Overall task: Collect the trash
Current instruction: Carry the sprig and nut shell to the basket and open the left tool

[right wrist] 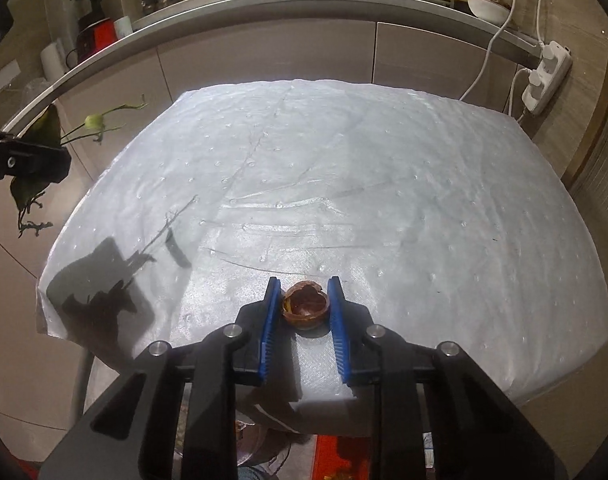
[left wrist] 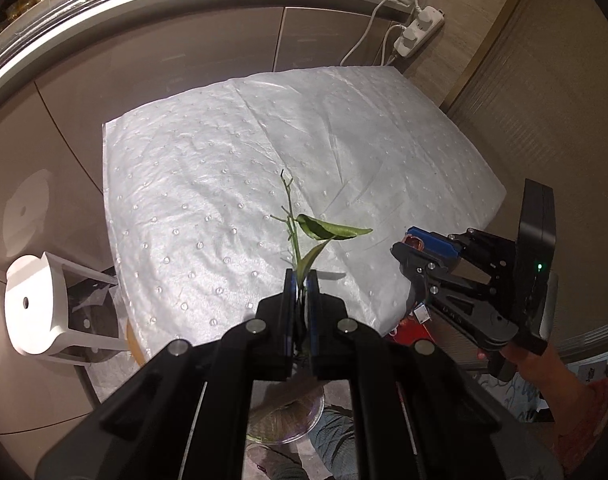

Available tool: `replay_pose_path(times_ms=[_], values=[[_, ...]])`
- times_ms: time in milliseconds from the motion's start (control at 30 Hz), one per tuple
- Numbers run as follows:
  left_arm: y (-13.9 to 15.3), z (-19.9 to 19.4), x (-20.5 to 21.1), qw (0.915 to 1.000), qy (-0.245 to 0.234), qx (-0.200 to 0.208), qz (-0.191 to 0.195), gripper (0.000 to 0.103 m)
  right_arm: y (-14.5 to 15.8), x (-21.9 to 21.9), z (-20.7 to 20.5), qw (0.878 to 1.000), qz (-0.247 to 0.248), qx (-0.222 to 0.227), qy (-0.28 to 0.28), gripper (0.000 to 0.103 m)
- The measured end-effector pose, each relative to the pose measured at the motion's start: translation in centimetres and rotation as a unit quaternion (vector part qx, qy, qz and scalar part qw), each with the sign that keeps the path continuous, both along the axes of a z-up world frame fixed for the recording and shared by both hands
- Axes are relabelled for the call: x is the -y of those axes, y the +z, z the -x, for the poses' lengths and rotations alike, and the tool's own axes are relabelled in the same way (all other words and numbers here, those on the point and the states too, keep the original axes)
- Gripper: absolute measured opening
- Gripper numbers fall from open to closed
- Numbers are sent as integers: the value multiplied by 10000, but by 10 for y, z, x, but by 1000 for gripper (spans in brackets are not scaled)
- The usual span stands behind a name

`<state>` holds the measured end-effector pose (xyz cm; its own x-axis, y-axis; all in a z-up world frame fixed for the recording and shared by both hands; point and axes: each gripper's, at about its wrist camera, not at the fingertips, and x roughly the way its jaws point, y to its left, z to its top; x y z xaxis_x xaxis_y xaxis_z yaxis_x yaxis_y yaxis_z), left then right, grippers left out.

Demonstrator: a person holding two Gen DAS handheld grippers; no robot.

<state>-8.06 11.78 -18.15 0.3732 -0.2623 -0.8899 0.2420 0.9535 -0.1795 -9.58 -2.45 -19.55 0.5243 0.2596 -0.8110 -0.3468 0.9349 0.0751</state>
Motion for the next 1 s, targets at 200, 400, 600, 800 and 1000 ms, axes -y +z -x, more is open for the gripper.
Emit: replay_pose_path(times_ms=[200,400,600,800,1000], values=[[23,48,-10,9992,-373,154,22,5,60,-7,54,9991,-132,312,-255,24],[20,119,-13,9953,-963,-15,-31,5,107,-22,130,9973,-176,479,-524,25],[-56,168,-10,9880,-1380,-689,-93,5,105,-34,181,9969,-250,224,-708,25],[-201,187,-9,9783,-1375,-1507,-371,5,59,-41,205,9982,-202,-127,-550,25],[-336,202,-3,9717,-1444,-1693,-796,48,-27,-44,223,9987,-201,-339,-328,25]])
